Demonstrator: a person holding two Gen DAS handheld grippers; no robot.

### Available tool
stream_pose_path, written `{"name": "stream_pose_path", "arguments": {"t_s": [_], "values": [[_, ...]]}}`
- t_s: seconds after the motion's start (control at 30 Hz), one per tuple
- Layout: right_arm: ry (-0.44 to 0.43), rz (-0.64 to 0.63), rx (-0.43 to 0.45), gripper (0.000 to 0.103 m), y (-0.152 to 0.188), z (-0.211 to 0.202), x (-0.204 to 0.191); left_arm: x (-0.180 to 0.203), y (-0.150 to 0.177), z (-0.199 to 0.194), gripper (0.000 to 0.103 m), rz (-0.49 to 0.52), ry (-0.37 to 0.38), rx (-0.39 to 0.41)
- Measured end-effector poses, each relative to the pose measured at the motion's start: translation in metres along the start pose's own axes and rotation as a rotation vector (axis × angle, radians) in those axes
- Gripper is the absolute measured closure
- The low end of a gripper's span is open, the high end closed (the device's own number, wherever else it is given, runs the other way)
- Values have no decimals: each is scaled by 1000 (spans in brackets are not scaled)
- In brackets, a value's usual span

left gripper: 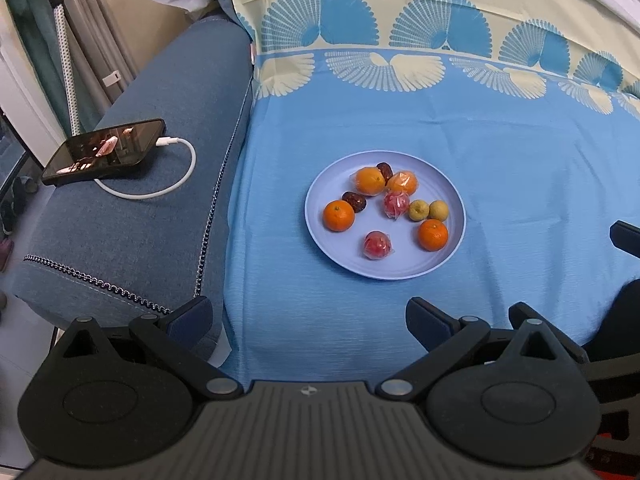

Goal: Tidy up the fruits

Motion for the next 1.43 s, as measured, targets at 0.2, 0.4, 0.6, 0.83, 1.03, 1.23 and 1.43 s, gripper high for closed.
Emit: {"name": "stream_pose_path", "arguments": {"t_s": [0.2, 0.4, 0.6, 0.83, 1.03, 1.23, 1.43], "values": [[5, 14, -7, 1, 1, 0, 0, -1, 1, 1, 0, -1, -1, -4], [5, 14, -12, 1, 0, 2, 0, -1, 2, 3, 0, 1, -3, -5], [7, 21, -21, 1, 0, 4, 1, -1, 4, 5, 0, 2, -6, -15], [8, 22, -23, 1, 0, 5, 1, -2, 4, 5, 0, 1, -7, -17], [8, 22, -23, 1, 0, 4, 1, -1, 4, 6, 0, 4, -13, -17], [2, 23, -22, 1, 0, 5, 1, -1, 5, 8, 0, 5, -37, -26], [-9, 19, -24, 1, 1, 7, 2, -4, 5, 9, 0, -4, -42, -43]]}}
Point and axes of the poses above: each gripper's, at about its wrist camera, not at the fingertips, and z roughly the way its jaws point, x to its right, y to its underside, the point moved 1 cm from there along z, roughly the way its jaws point, and after that the axes turned 1 degree about x, right-handed, at the moved point
